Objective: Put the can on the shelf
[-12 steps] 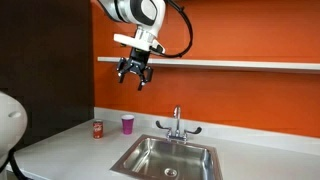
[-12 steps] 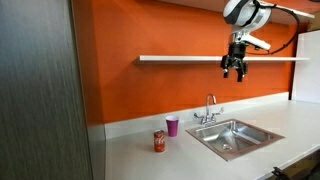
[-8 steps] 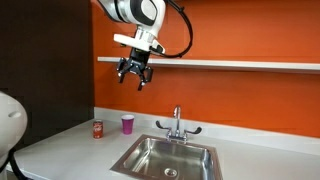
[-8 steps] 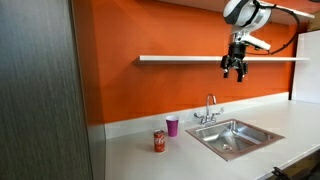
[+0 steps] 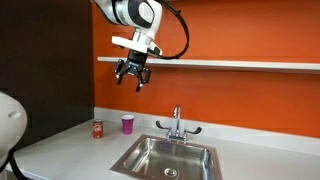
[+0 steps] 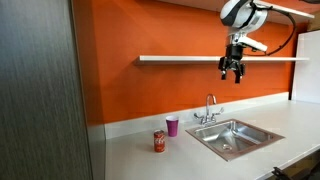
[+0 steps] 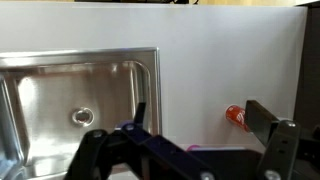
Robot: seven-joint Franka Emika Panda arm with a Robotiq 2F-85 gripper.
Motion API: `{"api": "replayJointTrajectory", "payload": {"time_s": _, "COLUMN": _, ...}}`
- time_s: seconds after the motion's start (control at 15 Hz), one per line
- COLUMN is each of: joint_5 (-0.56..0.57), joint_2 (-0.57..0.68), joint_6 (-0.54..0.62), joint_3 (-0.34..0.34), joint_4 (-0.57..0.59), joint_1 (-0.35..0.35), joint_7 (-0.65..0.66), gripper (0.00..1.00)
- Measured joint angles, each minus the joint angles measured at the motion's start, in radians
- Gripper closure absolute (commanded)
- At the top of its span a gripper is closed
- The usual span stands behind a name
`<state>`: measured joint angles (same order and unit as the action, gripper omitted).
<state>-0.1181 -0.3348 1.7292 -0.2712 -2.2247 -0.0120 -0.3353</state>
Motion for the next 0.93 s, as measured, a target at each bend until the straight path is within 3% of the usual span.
{"api": "replayJointTrajectory", "payload": {"time_s": 0.53, "joint_5": 0.000, "joint_2": 0.037, "joint_6": 0.033, "joint_3": 0.155, "joint_4": -0.059, "joint_1": 0.052, "joint_7": 0.000, "gripper": 0.00}}
{"api": "replayJointTrajectory", "payload": {"time_s": 0.93, "joint_5": 0.000, "joint_2": 0.051, "joint_6": 0.045, "joint_3": 0.229, "joint_4": -0.071, "joint_1": 0.108, "joint_7": 0.000, "gripper": 0.00}}
